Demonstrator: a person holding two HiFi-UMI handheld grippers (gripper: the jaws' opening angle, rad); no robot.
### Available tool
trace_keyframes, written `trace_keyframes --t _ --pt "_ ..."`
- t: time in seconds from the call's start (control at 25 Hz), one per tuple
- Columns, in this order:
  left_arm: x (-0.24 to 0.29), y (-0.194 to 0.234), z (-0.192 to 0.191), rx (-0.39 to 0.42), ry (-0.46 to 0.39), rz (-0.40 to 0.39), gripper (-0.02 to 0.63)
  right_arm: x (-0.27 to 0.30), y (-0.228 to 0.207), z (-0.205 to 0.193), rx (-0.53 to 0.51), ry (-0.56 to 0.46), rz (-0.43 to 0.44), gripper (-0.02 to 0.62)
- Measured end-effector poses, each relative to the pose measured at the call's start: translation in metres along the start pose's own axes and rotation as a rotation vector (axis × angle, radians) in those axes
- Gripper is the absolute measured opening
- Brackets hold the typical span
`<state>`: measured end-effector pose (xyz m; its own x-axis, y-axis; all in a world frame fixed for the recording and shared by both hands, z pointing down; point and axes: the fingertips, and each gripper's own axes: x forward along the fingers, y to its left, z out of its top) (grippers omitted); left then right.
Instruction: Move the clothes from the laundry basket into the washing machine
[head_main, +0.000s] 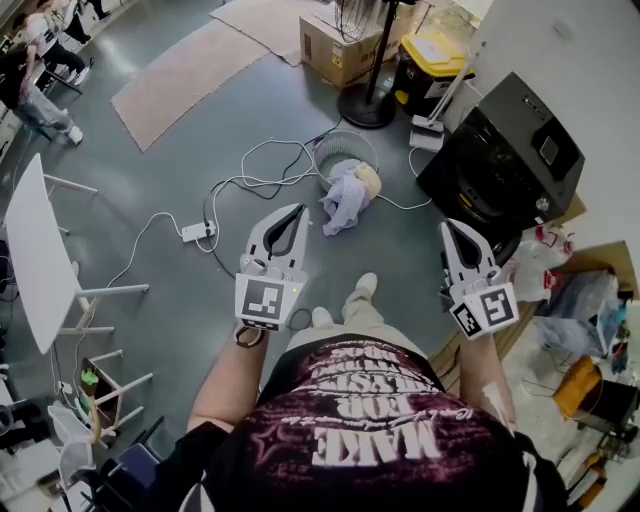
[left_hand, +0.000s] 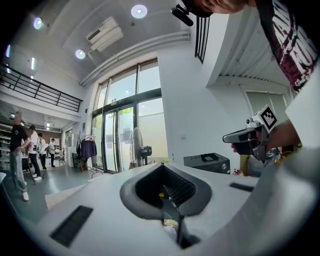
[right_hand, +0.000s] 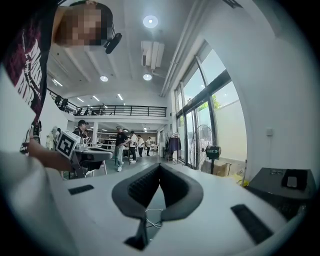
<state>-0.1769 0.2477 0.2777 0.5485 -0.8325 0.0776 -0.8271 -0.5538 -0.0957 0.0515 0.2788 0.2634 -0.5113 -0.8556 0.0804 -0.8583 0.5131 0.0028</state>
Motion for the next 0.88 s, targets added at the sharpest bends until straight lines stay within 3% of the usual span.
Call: trace_keyframes --t 0.4,0.88 --pt "0.04 0.004 -0.002 0.009 0.024 0.015 0.005 0.019 -0.039 -0.015 0.063 0.005 -0.001 0.003" --pt "0.096 0.011 0.006 -0.001 0.024 0.043 0.005 0.061 -0.09 -0.007 0.056 -0.027 0.033 0.003"
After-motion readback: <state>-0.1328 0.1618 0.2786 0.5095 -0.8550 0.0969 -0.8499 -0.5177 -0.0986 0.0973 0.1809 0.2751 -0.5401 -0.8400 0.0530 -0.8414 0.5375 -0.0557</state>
